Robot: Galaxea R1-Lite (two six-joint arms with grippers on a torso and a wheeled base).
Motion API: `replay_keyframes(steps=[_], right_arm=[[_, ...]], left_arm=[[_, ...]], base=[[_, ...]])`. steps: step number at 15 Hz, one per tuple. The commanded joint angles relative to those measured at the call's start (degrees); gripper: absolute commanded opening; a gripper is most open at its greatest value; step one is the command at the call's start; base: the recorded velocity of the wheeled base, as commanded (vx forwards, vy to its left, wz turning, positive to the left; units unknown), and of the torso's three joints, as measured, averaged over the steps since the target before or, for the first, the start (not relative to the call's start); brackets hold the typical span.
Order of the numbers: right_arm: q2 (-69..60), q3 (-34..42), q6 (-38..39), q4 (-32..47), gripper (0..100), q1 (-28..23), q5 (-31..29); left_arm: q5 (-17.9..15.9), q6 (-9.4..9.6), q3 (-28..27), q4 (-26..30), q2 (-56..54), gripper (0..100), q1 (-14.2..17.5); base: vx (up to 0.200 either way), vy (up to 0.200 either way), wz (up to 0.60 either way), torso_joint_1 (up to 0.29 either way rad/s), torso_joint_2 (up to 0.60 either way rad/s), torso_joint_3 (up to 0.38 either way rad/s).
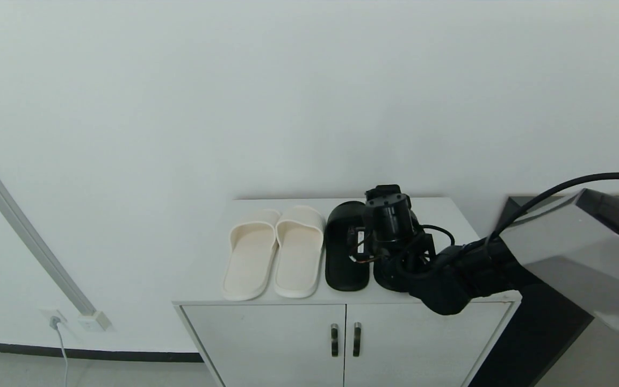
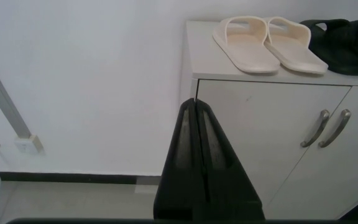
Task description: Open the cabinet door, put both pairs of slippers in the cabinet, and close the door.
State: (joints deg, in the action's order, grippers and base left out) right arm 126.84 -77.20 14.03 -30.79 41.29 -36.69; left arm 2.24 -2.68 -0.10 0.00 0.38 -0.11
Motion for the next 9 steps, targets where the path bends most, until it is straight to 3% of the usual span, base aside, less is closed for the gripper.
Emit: replay_keyframes(steps=[1, 5, 6, 9], right_arm=[[2.4, -5.9, -0.1, 2.9, 100, -0.8, 0.2], [5.0, -10.5, -0.1, 5.1, 100, -1.2, 0.2], [5.5, -10.9, -0.1, 5.2, 0, -1.4, 0.2], [6.1, -11.3, -0.1, 5.2, 0, -2.2, 0.2]], left_arm=[[0.0, -0.04, 0.0, -0.1, 0.1, 0, 0.0], [0.0, -0.04, 0.0, 0.0, 0.1, 0, 0.0], [0.0, -0.04, 0.0, -0.1, 0.1, 0, 0.0], [0.0, -0.04, 0.0, 0.0, 0.1, 0, 0.0]], base=[[0.0, 0.0, 0.0, 0.0, 0.0, 0.0], [0.0, 0.0, 0.0, 0.0, 0.0, 0.0], [0.0, 0.0, 0.0, 0.0, 0.0, 0.0], [0.0, 0.0, 0.0, 0.0, 0.0, 0.0]])
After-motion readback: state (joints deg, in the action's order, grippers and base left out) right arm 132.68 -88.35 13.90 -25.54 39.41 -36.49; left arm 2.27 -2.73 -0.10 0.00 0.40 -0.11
